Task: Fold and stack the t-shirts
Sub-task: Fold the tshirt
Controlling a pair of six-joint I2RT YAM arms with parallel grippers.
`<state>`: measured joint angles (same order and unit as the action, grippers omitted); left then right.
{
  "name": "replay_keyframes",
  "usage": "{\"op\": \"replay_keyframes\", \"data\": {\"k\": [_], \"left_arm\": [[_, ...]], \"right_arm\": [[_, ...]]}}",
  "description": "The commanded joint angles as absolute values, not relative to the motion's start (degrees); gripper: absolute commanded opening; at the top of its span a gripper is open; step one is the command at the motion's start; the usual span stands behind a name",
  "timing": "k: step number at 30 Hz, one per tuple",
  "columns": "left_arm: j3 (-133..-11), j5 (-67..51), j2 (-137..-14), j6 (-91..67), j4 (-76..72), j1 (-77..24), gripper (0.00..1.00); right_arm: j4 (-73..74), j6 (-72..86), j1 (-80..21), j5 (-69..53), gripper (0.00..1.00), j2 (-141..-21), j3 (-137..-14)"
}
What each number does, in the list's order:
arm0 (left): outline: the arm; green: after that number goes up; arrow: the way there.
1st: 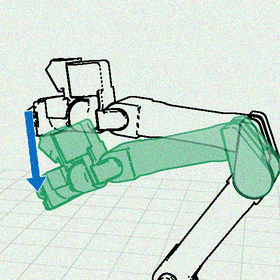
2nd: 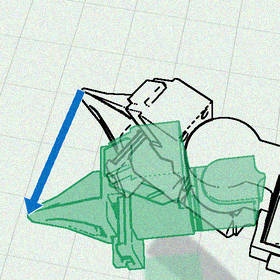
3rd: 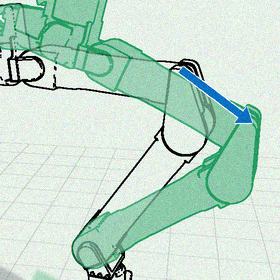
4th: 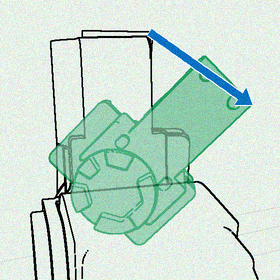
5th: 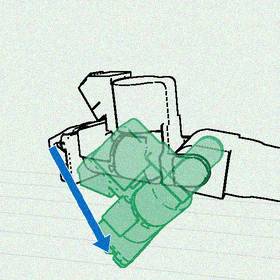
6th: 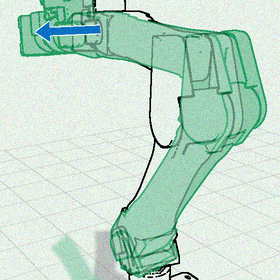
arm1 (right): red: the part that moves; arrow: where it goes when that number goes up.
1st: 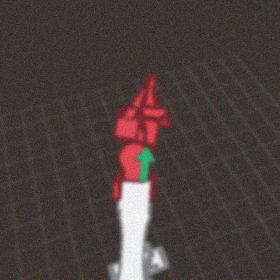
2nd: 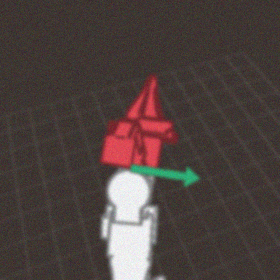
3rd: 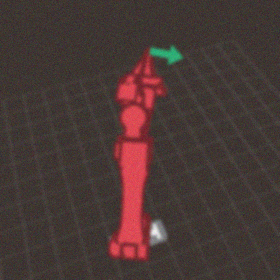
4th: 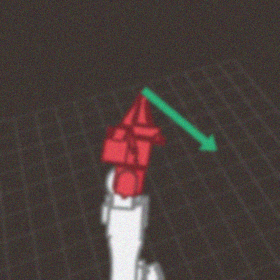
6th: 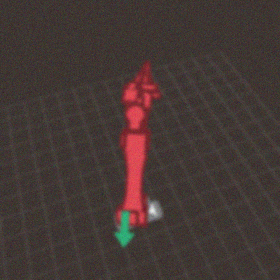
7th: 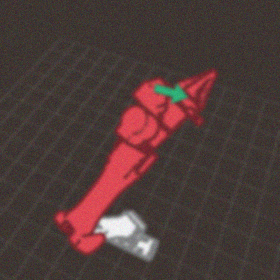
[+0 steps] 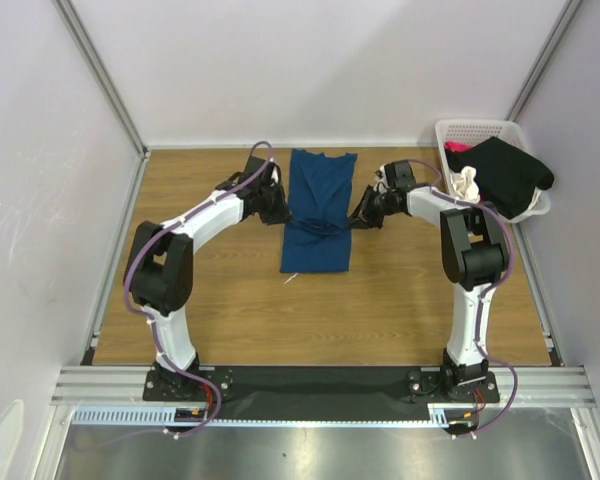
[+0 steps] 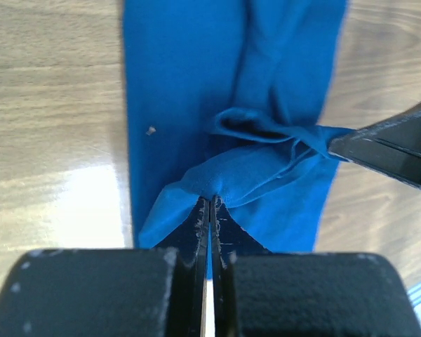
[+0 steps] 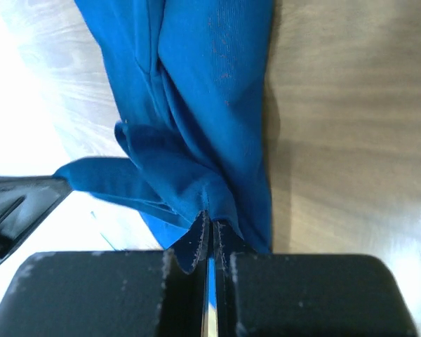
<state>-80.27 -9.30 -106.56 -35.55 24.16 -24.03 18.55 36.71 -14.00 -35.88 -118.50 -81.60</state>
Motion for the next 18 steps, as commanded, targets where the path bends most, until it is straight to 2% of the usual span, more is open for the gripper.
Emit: {"op": "replay_keyframes", "data": {"k": [1,9,18], "left_arm": [[-83.0,-11.1,-108.7,-35.8,21.0,-22.9,0.0],[-85.8,-11.5,-113.0,-35.6,20.3,-21.6,0.0],[-87.3,-14.0,-115.7,-34.8,19.5,-20.7,0.0]], "right_arm": [[18.0,33.8,-14.2,-39.5,0.0,-120.6,-86.1],[21.7,31.9,-13.1,-39.0,0.0,-125.5,-93.0],[23.6,30.8,-12.6,-38.5,0.0,-127.2,-94.8]]}}
